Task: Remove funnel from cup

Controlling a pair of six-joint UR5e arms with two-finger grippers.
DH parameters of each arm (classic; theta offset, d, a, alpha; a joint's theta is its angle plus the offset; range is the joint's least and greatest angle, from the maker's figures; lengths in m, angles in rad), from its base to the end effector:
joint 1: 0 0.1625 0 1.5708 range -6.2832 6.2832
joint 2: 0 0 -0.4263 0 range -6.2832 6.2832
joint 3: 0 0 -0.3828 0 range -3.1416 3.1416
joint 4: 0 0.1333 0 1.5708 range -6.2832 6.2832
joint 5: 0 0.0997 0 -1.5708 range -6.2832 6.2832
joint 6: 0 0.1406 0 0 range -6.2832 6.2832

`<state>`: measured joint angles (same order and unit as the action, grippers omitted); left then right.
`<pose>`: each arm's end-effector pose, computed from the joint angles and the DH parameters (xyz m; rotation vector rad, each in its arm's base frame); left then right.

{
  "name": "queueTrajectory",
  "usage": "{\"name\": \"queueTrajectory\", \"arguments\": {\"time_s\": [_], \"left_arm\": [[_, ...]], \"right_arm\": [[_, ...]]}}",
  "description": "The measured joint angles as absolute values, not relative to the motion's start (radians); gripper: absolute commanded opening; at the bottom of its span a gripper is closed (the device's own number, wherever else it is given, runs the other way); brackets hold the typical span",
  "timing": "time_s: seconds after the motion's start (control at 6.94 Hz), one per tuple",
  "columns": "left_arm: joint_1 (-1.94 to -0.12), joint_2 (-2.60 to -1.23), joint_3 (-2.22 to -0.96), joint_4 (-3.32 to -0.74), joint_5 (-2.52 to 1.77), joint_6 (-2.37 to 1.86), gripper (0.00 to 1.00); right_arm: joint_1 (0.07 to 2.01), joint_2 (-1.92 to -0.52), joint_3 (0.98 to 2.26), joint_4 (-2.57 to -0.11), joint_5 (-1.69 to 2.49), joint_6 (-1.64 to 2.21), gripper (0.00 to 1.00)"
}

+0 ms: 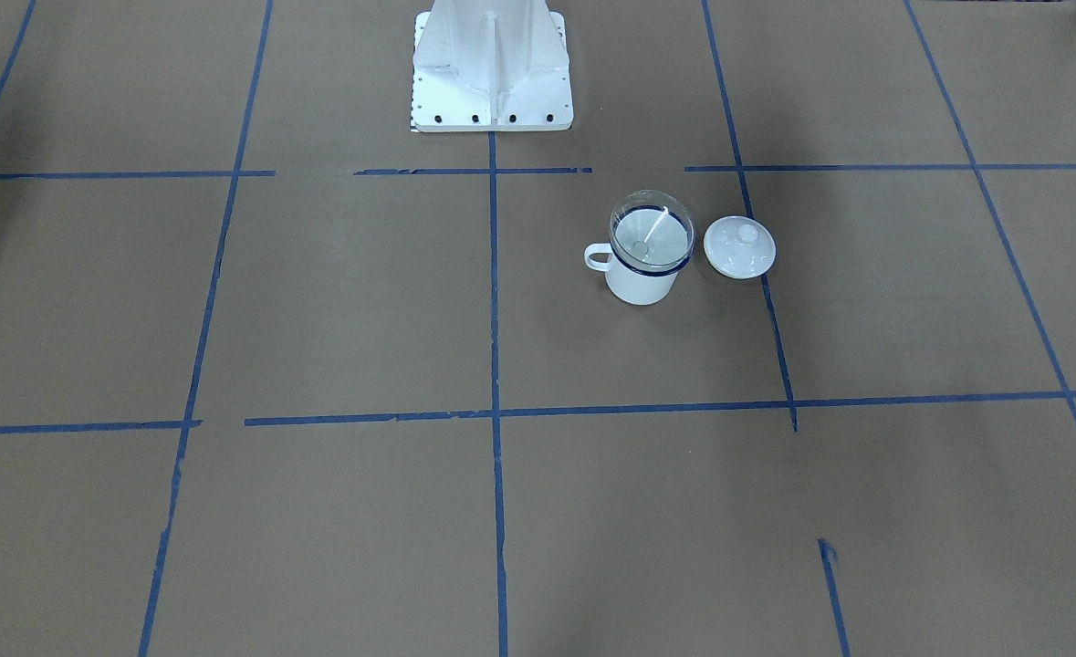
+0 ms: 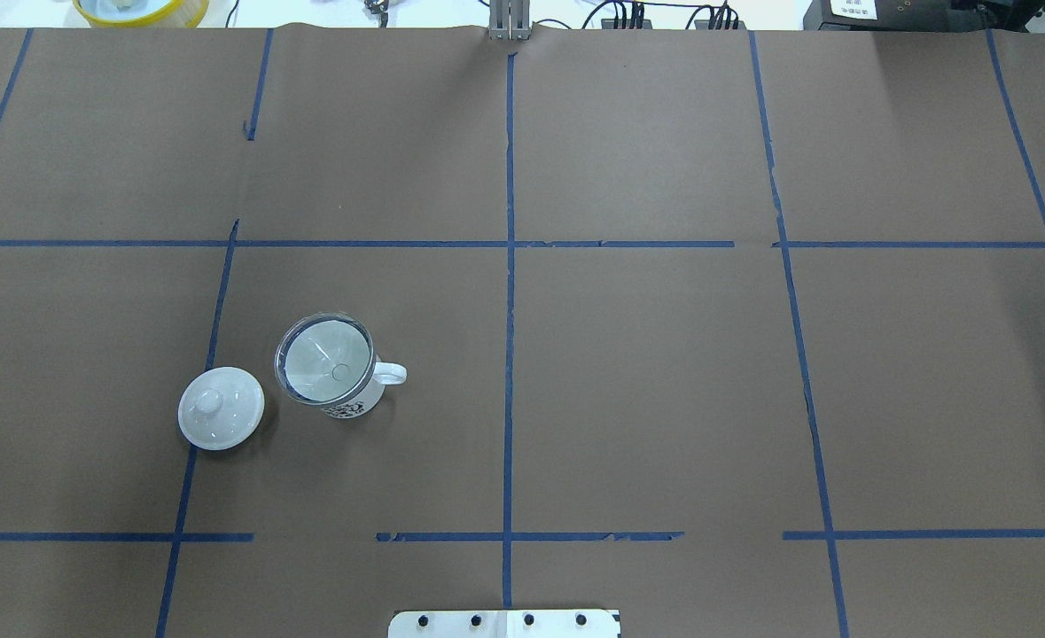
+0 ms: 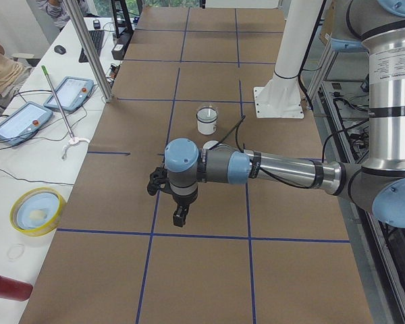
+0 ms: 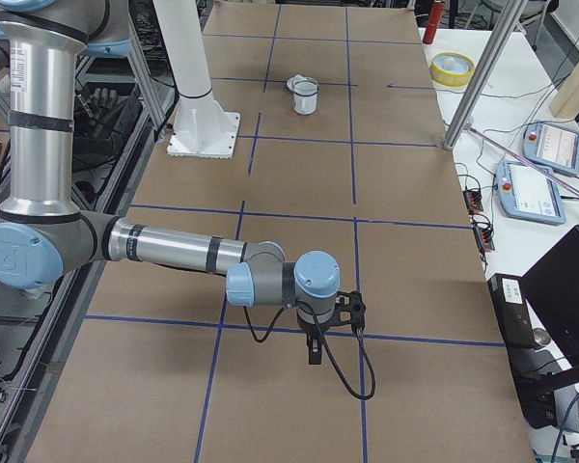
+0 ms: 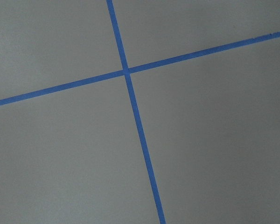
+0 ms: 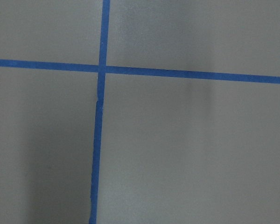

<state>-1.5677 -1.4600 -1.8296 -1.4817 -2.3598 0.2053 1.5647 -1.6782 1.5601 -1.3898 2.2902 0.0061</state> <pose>-0.0322 -0.4369 0.6228 0.1354 0.7808 0.2206 0.0380 -0.4408 0.7307 0.0558 -0.7195 -0.0226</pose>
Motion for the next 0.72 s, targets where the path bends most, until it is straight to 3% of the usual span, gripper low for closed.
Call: {"name": "queueTrajectory", "arguments": {"time_s": [0.43, 0.72], "left_arm": [[-1.566, -1.481, -1.832, -1.482, -2.356, 0.202, 1.00], [-1.560, -1.568, -1.829, -1.484, -2.357, 0.196, 1.00]], "right_arm": [[1.565, -1.678, 1.560, -1.390, 2.290, 0.006, 1.00], [1.565, -1.678, 1.560, -1.390, 2.290, 0.006, 1.00]]}}
